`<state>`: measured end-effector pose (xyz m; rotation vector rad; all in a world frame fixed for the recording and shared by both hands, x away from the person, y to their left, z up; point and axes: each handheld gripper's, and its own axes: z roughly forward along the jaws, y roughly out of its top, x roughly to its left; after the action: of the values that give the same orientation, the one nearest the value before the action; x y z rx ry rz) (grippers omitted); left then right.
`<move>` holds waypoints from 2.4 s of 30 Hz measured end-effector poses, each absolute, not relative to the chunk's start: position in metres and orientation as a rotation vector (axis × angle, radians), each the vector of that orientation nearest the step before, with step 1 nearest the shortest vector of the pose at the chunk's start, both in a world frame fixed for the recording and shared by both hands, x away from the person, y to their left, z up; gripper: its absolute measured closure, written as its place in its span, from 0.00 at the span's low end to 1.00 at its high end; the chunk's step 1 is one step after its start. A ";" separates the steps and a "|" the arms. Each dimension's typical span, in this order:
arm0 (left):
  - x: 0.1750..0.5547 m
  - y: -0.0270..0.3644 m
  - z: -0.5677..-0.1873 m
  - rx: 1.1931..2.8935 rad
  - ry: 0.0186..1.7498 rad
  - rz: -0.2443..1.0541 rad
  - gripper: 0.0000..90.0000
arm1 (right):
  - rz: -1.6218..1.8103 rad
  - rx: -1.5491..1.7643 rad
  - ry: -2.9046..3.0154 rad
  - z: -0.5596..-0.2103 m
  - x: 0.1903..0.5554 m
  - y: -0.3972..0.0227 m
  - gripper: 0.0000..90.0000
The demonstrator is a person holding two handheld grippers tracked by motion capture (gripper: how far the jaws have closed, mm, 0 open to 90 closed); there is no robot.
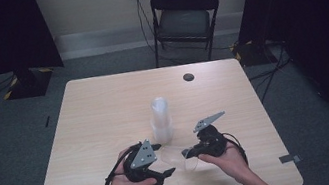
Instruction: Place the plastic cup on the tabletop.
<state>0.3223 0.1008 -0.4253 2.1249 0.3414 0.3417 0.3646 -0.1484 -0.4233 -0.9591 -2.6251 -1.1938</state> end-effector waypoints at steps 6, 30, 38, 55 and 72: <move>0.319 0.094 -0.428 2.153 0.287 0.358 0.17 | -1.169 -0.943 -2.608 -0.425 0.364 -0.146 1.00; 0.306 0.060 -0.442 2.238 0.120 0.499 0.19 | -1.110 -0.951 -2.536 -0.437 0.365 -0.133 0.99; 0.302 0.058 -0.438 2.207 0.110 0.495 0.21 | -1.106 -0.970 -2.506 -0.439 0.365 -0.130 0.99; 0.300 0.053 -0.440 2.207 0.094 0.480 0.27 | -1.085 -0.983 -2.490 -0.441 0.366 -0.125 1.00; 0.310 0.056 -0.442 2.182 0.177 0.449 0.28 | -1.127 -1.011 -2.471 -0.442 0.372 -0.132 0.91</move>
<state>0.3101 0.0556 -0.4420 2.1819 0.1773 0.4488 0.3717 -0.1319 -0.4425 -1.0108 -2.4711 -1.1271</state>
